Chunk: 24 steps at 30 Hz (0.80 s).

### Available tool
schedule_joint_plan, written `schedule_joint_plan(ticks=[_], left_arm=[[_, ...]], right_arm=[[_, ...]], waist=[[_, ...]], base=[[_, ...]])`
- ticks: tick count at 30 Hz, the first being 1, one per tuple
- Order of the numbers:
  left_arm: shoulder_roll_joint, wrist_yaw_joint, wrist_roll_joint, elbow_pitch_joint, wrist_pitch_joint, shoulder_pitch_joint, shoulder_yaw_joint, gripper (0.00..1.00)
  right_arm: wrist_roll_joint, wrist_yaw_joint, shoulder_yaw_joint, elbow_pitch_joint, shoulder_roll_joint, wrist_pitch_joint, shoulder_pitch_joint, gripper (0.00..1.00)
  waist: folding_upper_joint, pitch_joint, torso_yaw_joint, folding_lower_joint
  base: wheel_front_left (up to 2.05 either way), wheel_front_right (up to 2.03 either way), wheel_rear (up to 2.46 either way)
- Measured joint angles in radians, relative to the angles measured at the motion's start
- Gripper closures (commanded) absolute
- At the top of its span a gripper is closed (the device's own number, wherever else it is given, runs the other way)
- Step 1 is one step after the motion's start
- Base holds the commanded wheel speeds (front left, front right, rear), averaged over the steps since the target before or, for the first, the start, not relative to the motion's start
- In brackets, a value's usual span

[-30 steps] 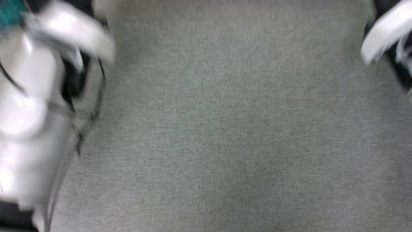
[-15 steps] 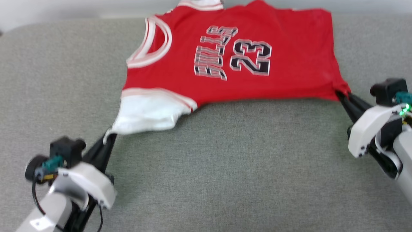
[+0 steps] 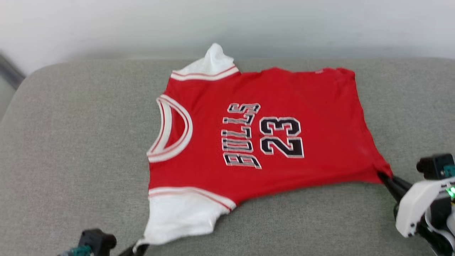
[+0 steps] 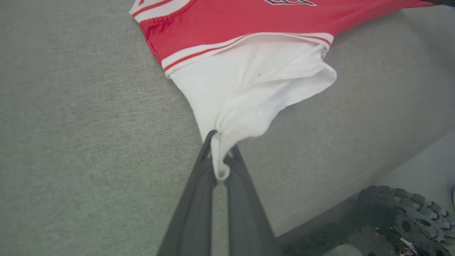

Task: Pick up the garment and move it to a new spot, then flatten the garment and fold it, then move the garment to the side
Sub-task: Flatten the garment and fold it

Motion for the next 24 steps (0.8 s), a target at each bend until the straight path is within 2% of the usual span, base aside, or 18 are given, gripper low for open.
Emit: schedule_joint_plan(ticks=[3,10,17,24], left_arm=[[0.012,0.013,-0.02,-0.04,0.023,0.055,-0.011,1.0],[0.043,0.013,-0.074,-0.103,0.062,0.147,-0.028,1.0],[0.074,0.017,-0.087,-0.127,0.084,0.181,-0.029,1.0],[0.08,0.026,-0.083,-0.157,0.04,0.111,0.04,1.0]], right_arm=[[0.02,0.0,-0.022,-0.037,-0.027,0.033,0.067,1.0],[0.074,0.0,-0.093,-0.147,-0.064,0.147,0.226,1.0],[0.101,0.0,-0.193,-0.296,-0.066,0.226,0.353,1.0],[0.047,0.0,-0.29,-0.405,-0.045,0.261,0.376,1.0]], waist=[[0.0,-0.021,-0.007,0.0],[0.0,-0.044,-0.03,0.0],[0.0,-0.045,-0.052,0.0001],[0.0,-0.02,-0.068,0.0002]], base=[[0.0,0.0,0.0],[0.0,0.0,0.0],[0.0,0.0,0.0],[0.0,0.0,0.0]])
